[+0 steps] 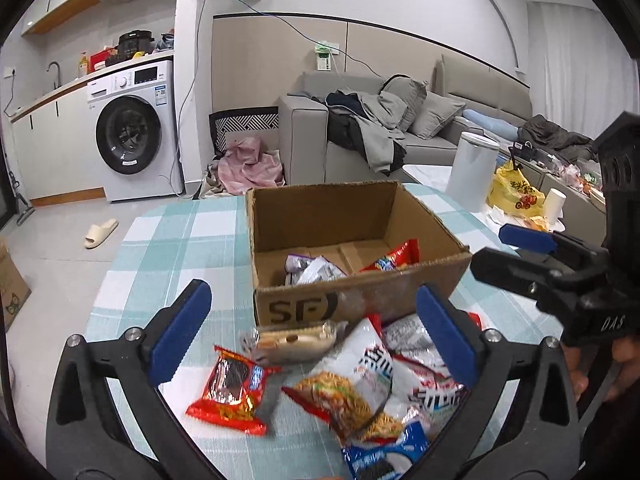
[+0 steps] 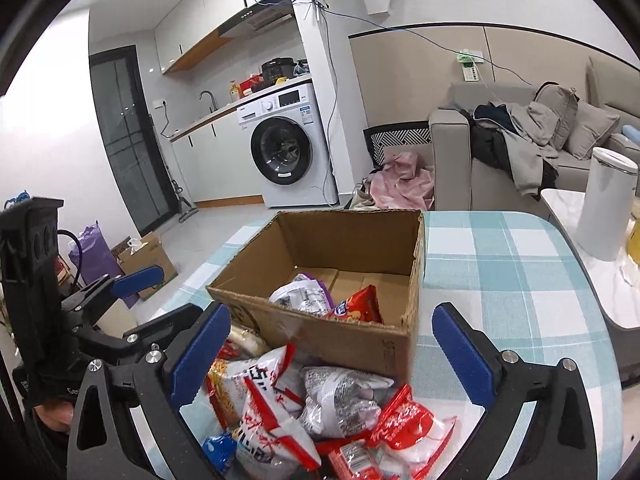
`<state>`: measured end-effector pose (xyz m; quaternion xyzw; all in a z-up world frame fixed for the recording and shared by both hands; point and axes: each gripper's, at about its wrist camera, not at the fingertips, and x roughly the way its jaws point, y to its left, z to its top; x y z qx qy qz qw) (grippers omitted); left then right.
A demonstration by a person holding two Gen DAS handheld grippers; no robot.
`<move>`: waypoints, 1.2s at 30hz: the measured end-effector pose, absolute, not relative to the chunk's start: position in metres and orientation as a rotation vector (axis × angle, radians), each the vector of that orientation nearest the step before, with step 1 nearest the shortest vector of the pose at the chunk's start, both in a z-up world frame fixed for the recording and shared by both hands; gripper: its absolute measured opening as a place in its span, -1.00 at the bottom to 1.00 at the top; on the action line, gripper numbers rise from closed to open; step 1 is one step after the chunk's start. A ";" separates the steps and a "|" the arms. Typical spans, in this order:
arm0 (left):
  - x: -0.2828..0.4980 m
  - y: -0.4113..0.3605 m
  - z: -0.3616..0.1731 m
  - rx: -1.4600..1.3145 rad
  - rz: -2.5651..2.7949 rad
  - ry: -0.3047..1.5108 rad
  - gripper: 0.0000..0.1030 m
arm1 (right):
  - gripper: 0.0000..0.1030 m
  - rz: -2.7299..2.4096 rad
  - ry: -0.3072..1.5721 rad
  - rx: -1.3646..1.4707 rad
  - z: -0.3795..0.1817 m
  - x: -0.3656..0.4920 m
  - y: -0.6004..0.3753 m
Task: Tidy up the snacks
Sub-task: 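Open both grippers in the box and withdraw toward the snack pile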
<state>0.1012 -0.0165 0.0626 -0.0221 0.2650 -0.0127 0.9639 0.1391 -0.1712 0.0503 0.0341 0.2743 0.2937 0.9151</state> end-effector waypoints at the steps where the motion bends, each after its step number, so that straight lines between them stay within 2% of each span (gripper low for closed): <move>1: 0.098 -0.016 0.062 -0.044 -0.026 0.537 0.97 | 0.99 0.605 0.563 0.071 0.050 0.136 -0.172; 19: 0.038 0.002 0.052 -0.064 0.011 0.548 0.97 | 0.99 0.590 0.600 0.042 0.034 0.093 -0.185; 36: 0.032 0.007 0.036 -0.052 0.020 0.607 0.97 | 0.99 0.577 0.725 0.019 0.006 0.100 -0.190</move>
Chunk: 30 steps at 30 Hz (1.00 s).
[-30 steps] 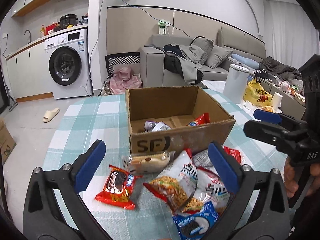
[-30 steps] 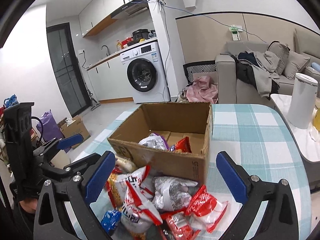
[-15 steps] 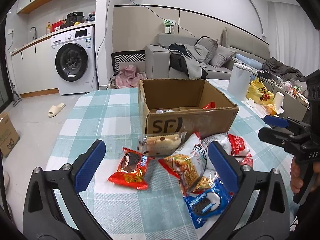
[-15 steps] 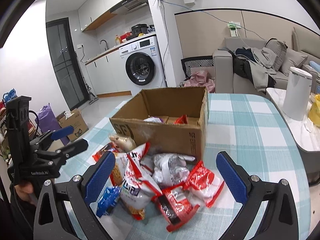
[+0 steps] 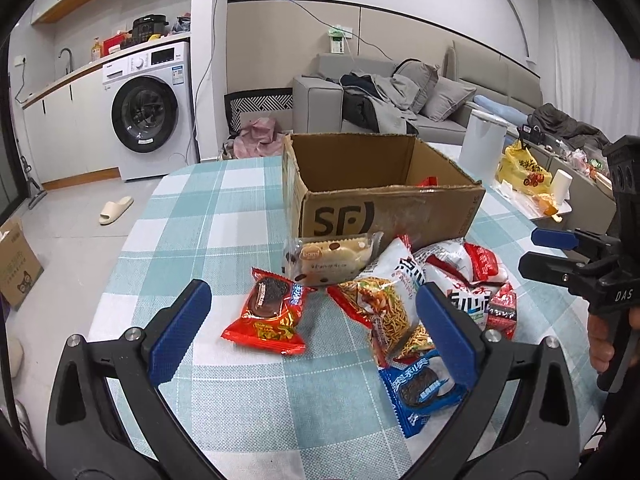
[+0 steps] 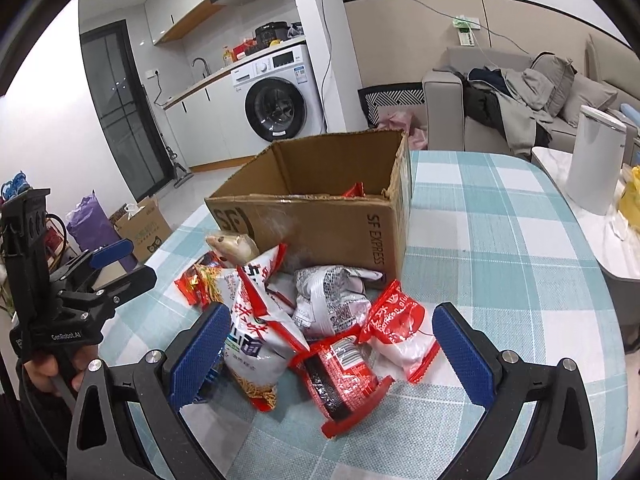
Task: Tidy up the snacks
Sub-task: 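Open both grippers in the box and withdraw toward the snack pile, then grasp the red cake pack with the left gripper while the right gripper grasps the red noodle pack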
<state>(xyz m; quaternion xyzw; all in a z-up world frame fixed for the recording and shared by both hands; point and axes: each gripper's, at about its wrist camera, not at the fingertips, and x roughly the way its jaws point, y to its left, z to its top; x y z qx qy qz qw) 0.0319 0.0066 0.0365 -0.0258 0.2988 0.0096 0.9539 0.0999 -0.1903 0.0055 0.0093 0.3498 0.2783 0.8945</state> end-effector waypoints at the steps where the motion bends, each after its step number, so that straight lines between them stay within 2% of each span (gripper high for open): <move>1: 0.033 0.006 0.035 -0.051 0.019 0.611 0.97 | 0.99 0.570 0.737 0.015 0.003 0.102 -0.190; 26: 0.071 0.035 -0.011 -0.065 0.100 0.758 0.97 | 0.92 0.669 0.890 -0.087 -0.032 0.107 -0.179; 29: 0.073 0.039 -0.015 -0.068 0.106 0.766 0.97 | 0.82 0.689 0.900 -0.099 -0.036 0.106 -0.174; 30: 0.073 0.039 -0.016 -0.066 0.110 0.771 0.97 | 0.73 0.696 0.906 -0.101 -0.037 0.106 -0.173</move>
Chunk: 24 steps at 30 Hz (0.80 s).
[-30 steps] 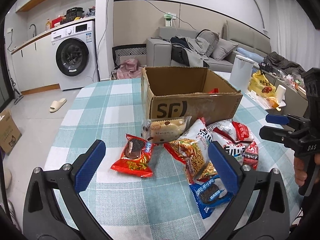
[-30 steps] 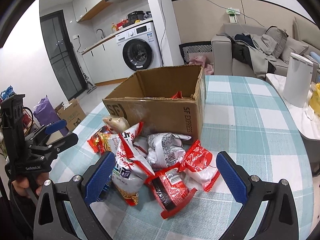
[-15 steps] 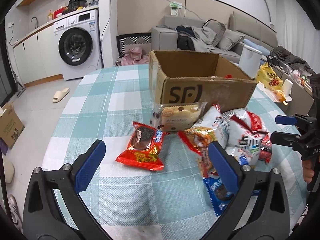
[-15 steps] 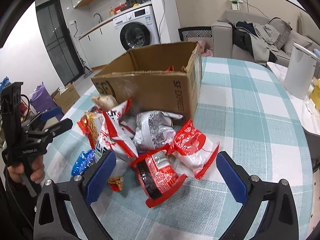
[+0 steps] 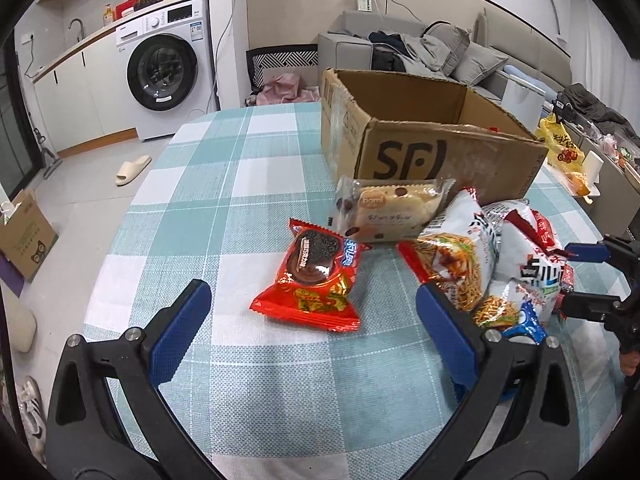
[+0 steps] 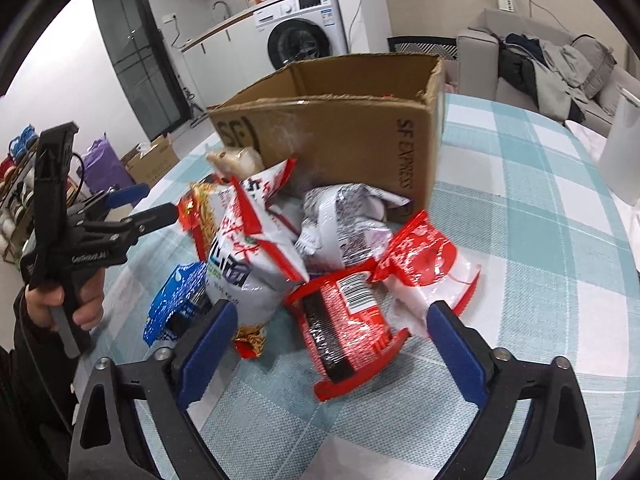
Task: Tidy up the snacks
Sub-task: 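Grasp the red cake pack with the left gripper while the right gripper grasps the red noodle pack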
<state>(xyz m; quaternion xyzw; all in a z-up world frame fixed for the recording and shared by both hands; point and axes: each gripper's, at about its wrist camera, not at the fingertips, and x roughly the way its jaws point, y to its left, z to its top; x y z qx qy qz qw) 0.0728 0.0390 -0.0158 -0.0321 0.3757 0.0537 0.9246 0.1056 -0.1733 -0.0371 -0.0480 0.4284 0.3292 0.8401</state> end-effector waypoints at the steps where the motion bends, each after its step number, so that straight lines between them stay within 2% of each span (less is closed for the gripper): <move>1: 0.074 0.040 -0.017 -0.065 0.115 0.774 0.97 | 0.68 0.701 0.911 -0.105 -0.039 0.105 -0.172; 14: 0.097 0.056 -0.040 -0.064 0.163 0.847 0.97 | 0.65 0.692 0.935 -0.129 -0.048 0.109 -0.171; 22: 0.110 0.057 -0.050 -0.042 0.159 0.882 0.96 | 0.43 0.699 0.943 -0.161 -0.051 0.106 -0.171; 24: 0.111 0.055 -0.051 -0.030 0.155 0.880 0.85 | 0.40 0.705 0.943 -0.171 -0.050 0.104 -0.171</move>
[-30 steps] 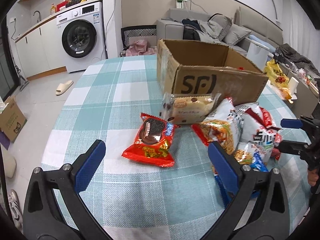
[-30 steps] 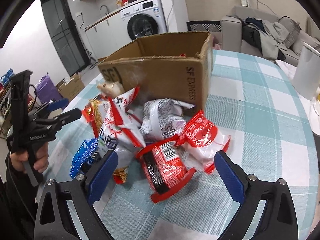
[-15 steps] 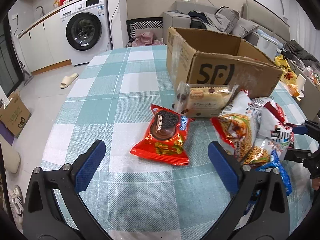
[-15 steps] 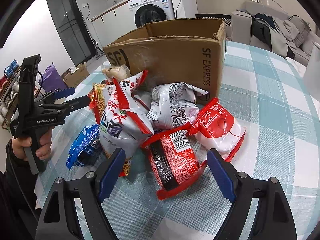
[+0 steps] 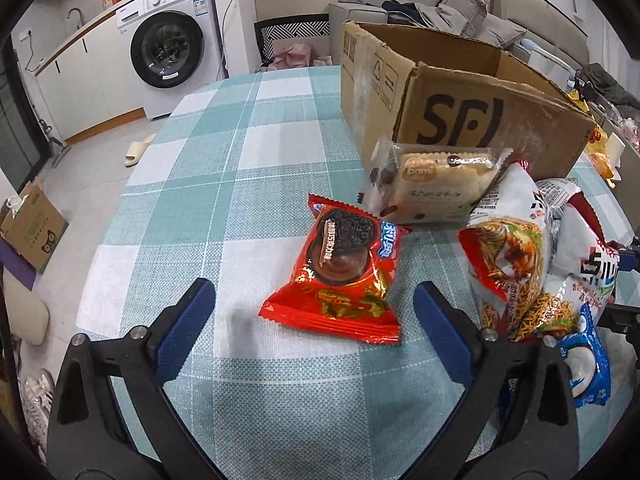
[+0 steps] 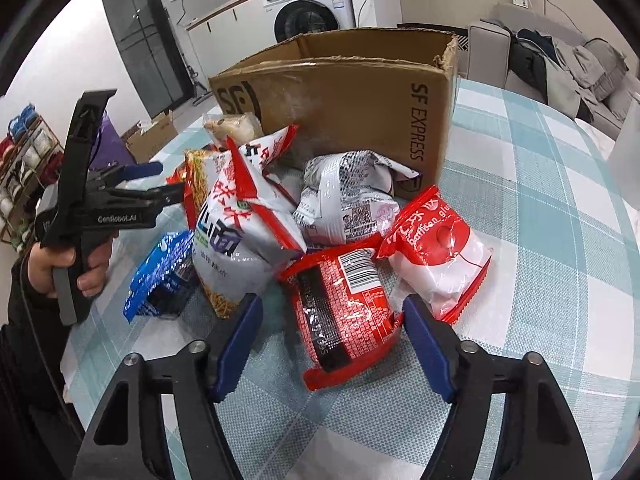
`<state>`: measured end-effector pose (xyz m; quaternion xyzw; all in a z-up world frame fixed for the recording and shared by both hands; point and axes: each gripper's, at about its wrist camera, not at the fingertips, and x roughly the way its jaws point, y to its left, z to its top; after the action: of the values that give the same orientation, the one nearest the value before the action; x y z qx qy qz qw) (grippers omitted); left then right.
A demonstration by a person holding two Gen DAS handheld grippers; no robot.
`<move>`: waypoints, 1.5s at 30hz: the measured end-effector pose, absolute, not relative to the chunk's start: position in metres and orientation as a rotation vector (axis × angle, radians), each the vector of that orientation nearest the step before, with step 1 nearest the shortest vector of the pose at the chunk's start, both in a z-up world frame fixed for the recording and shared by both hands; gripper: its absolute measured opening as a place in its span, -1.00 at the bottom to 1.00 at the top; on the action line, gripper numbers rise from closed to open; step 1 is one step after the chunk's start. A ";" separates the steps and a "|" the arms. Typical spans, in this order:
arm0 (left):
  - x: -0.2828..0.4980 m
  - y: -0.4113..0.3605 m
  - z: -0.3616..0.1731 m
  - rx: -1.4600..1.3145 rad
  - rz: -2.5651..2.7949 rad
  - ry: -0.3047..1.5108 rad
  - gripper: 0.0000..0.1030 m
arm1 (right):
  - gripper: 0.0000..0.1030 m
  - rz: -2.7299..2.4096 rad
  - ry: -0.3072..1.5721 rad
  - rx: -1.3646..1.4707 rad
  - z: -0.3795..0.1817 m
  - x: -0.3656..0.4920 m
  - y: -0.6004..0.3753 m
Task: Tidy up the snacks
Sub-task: 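Grasp the red cake pack with the left gripper while the right gripper grasps the red noodle pack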
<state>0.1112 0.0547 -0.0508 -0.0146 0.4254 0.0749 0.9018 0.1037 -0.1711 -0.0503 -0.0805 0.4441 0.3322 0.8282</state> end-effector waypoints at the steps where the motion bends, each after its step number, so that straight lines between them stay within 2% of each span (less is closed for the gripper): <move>1: 0.112 0.054 -0.052 -0.026 0.148 0.883 0.82 | 0.40 0.707 0.939 -0.167 -0.050 0.104 -0.171; 5: 0.111 0.050 -0.052 -0.019 0.130 0.895 0.43 | 0.38 0.700 0.939 -0.169 -0.051 0.104 -0.170; 7: 0.111 0.050 -0.054 -0.032 0.112 0.909 0.27 | 0.24 0.690 0.935 -0.180 -0.051 0.104 -0.169; 13: 0.108 0.050 -0.055 -0.044 0.088 0.901 0.20 | 0.03 0.679 0.931 -0.220 -0.053 0.103 -0.169; 14: 0.107 0.050 -0.055 -0.044 0.087 0.901 0.07 | 0.01 0.679 0.932 -0.226 -0.053 0.102 -0.169; 18: 0.102 0.049 -0.052 -0.057 0.072 0.891 0.03 | -0.10 0.690 0.928 -0.253 -0.053 0.100 -0.170; 20: 0.099 0.049 -0.050 -0.061 0.073 0.884 -0.07 | -0.12 0.695 0.924 -0.258 -0.053 0.098 -0.170; 45: 0.075 0.039 -0.032 -0.074 -0.007 0.849 -0.08 | -0.14 0.715 0.840 -0.215 -0.018 0.089 -0.187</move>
<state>0.0753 0.0394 -0.0320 -0.0361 0.4116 -0.0033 0.9107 0.0887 -0.1868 -0.0176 -0.1020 0.3982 0.3388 0.8463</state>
